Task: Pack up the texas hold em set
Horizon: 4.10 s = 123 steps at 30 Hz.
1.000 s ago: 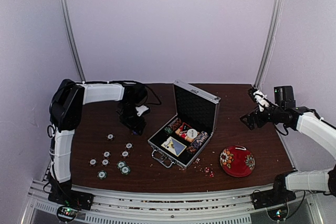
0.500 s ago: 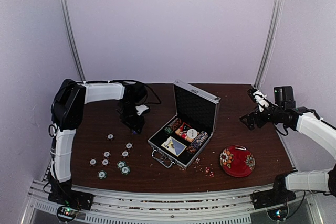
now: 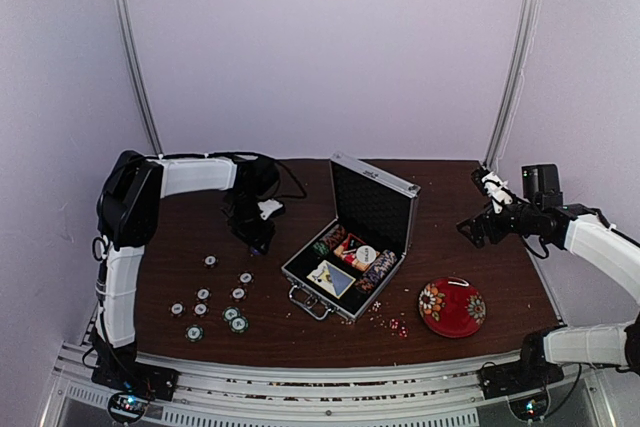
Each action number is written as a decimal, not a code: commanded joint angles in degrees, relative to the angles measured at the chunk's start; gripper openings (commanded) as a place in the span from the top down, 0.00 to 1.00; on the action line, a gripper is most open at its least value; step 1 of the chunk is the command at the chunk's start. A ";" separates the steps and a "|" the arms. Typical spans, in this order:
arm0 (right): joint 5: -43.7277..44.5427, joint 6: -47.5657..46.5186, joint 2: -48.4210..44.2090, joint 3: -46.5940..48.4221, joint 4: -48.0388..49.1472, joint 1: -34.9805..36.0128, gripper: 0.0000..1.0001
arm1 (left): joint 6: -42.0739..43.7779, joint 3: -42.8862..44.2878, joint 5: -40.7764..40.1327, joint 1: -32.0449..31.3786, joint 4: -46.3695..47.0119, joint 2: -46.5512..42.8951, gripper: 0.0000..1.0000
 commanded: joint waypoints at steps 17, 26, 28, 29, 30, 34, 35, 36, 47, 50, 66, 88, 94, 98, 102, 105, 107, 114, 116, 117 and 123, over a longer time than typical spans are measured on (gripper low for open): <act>-1.43 -0.32 0.95 -0.62 0.68 0.38 0.00 | -1.66 0.48 12.63 -7.22 0.09 -10.39 0.59; -2.05 -0.32 1.04 -0.66 0.46 0.37 0.00 | -2.27 1.31 16.91 -15.36 1.58 -7.06 0.59; -2.14 -0.36 1.06 -0.70 0.46 0.37 0.00 | -2.84 1.55 17.90 -16.04 2.62 -6.49 0.59; -2.14 -0.43 1.04 -0.67 0.50 0.37 0.00 | -3.04 1.73 18.48 -16.50 2.96 -6.00 0.59; -2.14 -0.43 0.98 -0.69 0.51 0.37 0.00 | -3.03 2.11 18.80 -16.99 3.05 -5.46 0.59; -2.14 -0.52 0.95 -0.78 0.51 0.37 0.00 | -3.25 3.11 19.56 -18.41 3.79 -3.34 0.59; -2.14 -0.50 0.90 -0.74 0.51 0.37 0.00 | -3.46 3.22 19.59 -18.61 4.18 -2.96 0.59; -2.14 -0.49 0.96 -0.78 0.55 0.37 0.00 | -3.78 3.38 19.59 -18.67 4.54 -2.53 0.59; -2.48 -0.82 1.01 -0.94 0.42 0.37 0.00 | -5.45 3.16 16.75 -19.21 5.70 -1.07 0.45; -1.48 -0.86 0.78 -1.00 0.47 0.48 0.00 | -5.57 3.18 15.52 -19.21 5.72 -2.09 0.42; -19.51 -6.14 6.62 19.61 -18.91 3.70 0.00 | 0.99 -14.73 -1.46 -12.52 20.52 -28.55 0.33; 11.69 -18.30 19.88 12.89 -19.71 42.72 0.49 | -0.98 -34.77 -7.74 -6.21 57.09 -46.07 0.02; 14.31 -20.30 24.69 13.56 -20.44 47.04 0.58 | 0.12 -38.69 -8.65 -5.81 60.98 -51.43 0.02; 13.83 -20.49 27.49 14.67 -21.44 49.04 0.61 | -4.29 -37.32 -15.50 -4.51 56.77 -47.89 0.02; 13.19 -20.60 29.31 15.32 -22.16 50.22 0.62 | -3.48 -28.33 -9.13 -3.88 46.80 -42.98 0.02; 12.83 -20.58 30.13 15.38 -22.38 50.69 0.62 | -2.73 -31.80 -5.44 -3.56 51.56 -45.36 0.02; 12.44 -20.41 30.98 15.26 -22.56 50.93 0.63 | -1.88 -34.20 -4.55 -3.58 53.57 -46.71 0.02; 10.35 -19.76 32.74 15.19 -22.80 51.33 0.67 | -1.44 -30.87 -2.68 -3.59 48.61 -43.57 0.02; 10.32 -19.55 33.14 15.05 -22.73 51.42 0.67 | -1.86 -30.72 -2.49 -3.57 48.35 -43.13 0.02; 10.57 -19.49 33.35 14.97 -22.63 51.39 0.68 | -1.85 -30.72 -2.14 -3.57 48.40 -43.04 0.02; 11.63 -18.08 34.45 14.97 -22.20 51.36 0.74 | -1.10 -30.89 -0.14 -3.58 48.50 -42.79 0.03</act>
